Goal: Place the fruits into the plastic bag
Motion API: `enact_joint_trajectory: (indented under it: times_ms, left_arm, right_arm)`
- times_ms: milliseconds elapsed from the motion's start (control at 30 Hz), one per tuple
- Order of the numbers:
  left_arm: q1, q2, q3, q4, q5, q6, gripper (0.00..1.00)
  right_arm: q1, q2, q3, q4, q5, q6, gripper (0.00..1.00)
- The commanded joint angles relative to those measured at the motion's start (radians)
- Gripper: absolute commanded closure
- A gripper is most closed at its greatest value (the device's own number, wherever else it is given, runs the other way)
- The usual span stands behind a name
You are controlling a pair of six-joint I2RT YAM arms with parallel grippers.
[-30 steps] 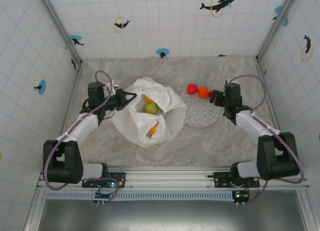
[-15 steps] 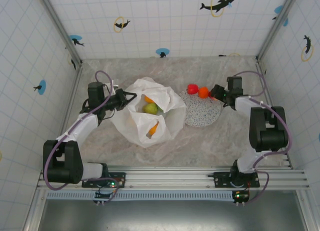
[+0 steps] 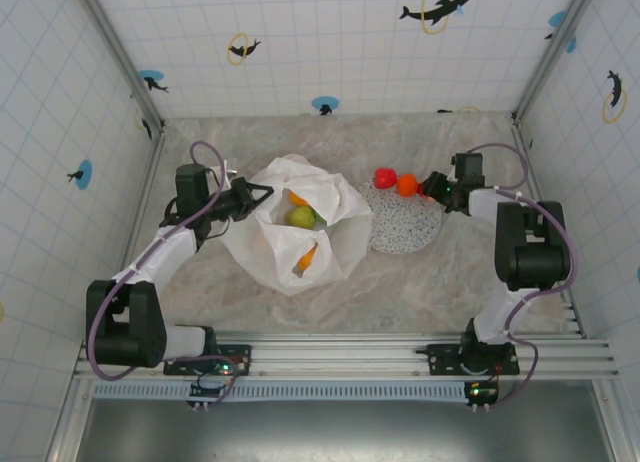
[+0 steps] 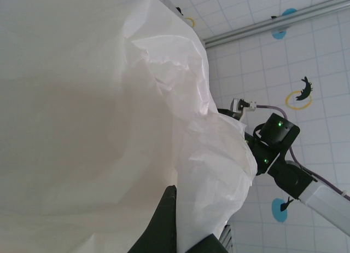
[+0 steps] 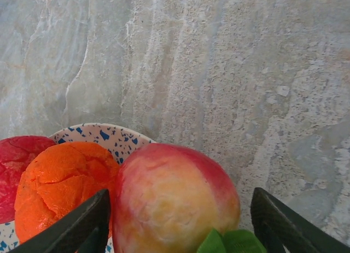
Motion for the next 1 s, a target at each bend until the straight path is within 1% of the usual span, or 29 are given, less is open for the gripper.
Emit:
enact_joint_trajectory:
  times_ms: [0, 300, 500, 767, 867, 967]
  left_arm:
    - [-0.003, -0.01, 0.03, -0.001, 0.006, 0.011, 1.0]
    - [-0.003, -0.009, 0.029, -0.002, 0.008, 0.011, 1.0]
    - [-0.003, -0.008, 0.029, -0.001, 0.008, 0.011, 1.0]
    - [-0.002, -0.008, 0.028, 0.0, 0.009, 0.008, 1.0]
    - [-0.002, -0.007, 0.028, 0.002, 0.009, 0.007, 1.0]
    - [-0.002, -0.006, 0.027, 0.002, 0.01, 0.007, 1.0]
  right_arm:
    - [-0.004, 0.014, 0.039, 0.038, -0.022, 0.002, 0.35]
    - [-0.008, -0.007, 0.035, 0.038, -0.013, -0.009, 0.48]
    - [-0.015, -0.062, 0.022, 0.032, -0.003, -0.017, 0.51]
    - [-0.025, -0.25, -0.059, 0.026, 0.072, -0.047, 0.52]
    - [-0.011, -0.35, -0.099, 0.04, 0.043, -0.049, 0.53]
    - [0.053, -0.452, -0.134, 0.042, 0.005, -0.082, 0.53]
